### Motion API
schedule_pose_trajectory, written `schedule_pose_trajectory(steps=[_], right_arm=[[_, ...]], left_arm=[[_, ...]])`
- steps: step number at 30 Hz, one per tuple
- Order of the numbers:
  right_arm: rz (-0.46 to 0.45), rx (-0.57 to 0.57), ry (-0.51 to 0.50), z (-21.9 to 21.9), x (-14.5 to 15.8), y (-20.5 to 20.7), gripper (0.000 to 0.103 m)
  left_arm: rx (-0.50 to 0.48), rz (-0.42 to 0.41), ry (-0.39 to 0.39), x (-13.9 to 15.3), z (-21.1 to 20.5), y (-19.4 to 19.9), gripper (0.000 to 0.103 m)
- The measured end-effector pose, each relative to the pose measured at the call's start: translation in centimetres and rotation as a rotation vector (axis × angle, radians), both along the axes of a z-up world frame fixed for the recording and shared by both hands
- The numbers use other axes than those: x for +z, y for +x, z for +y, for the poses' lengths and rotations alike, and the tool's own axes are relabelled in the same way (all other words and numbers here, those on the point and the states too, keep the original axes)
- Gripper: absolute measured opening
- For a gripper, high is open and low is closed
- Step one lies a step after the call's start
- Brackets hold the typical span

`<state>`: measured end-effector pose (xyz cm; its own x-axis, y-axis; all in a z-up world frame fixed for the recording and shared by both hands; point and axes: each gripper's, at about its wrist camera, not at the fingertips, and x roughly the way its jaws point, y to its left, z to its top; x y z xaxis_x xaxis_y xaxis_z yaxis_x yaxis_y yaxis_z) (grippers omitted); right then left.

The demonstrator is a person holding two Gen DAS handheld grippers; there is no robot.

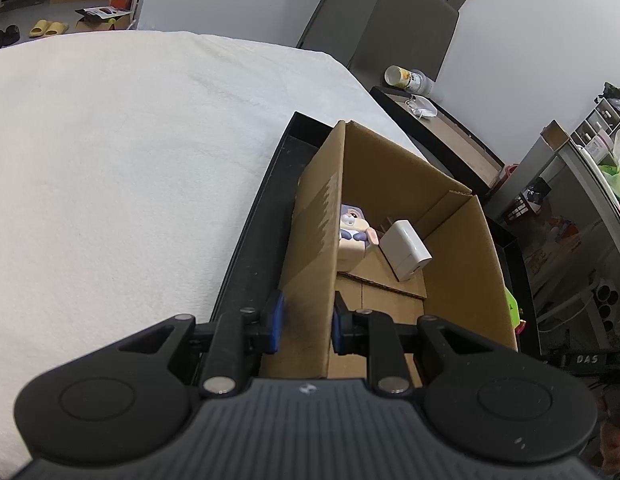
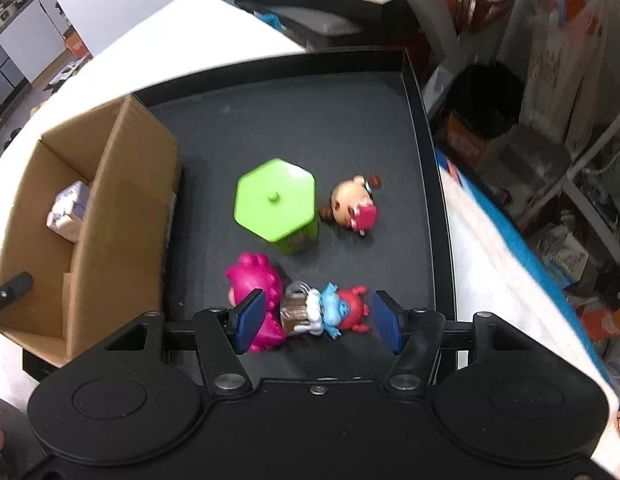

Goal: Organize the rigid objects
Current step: 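Move the right gripper to the blue figurine with jar and grasp it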

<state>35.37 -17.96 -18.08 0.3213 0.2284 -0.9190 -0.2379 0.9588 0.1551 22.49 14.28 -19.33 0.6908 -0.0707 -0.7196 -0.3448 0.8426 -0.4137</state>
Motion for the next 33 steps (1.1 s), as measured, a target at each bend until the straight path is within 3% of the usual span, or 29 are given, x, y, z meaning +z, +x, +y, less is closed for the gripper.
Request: schedule_pose_trajectory(steps=[11,23,27,33], right_arm=[[0.061,-0.009,-0.007,0.0,-2.4,0.9,0.059],[0.054,-0.011,-0.020,0.3,-2.4,0.7,0.058],[0.034,-0.027,-0.066,0.4,-2.0,0.5,0.058],[0.046,-0.044,-0.045,0.1,-2.0,0.6,0.061]], left_arm=[[0.005,0.008,0.001,-0.1,0.0,0.2,0.022],[0.004,0.009,0.000,-0.2,0.0,0.2,0.022],[0.004,0.007,0.000,-0.2,0.0,0.2,0.022],[0.003,0.008,0.001,-0.2,0.0,0.2,0.022]])
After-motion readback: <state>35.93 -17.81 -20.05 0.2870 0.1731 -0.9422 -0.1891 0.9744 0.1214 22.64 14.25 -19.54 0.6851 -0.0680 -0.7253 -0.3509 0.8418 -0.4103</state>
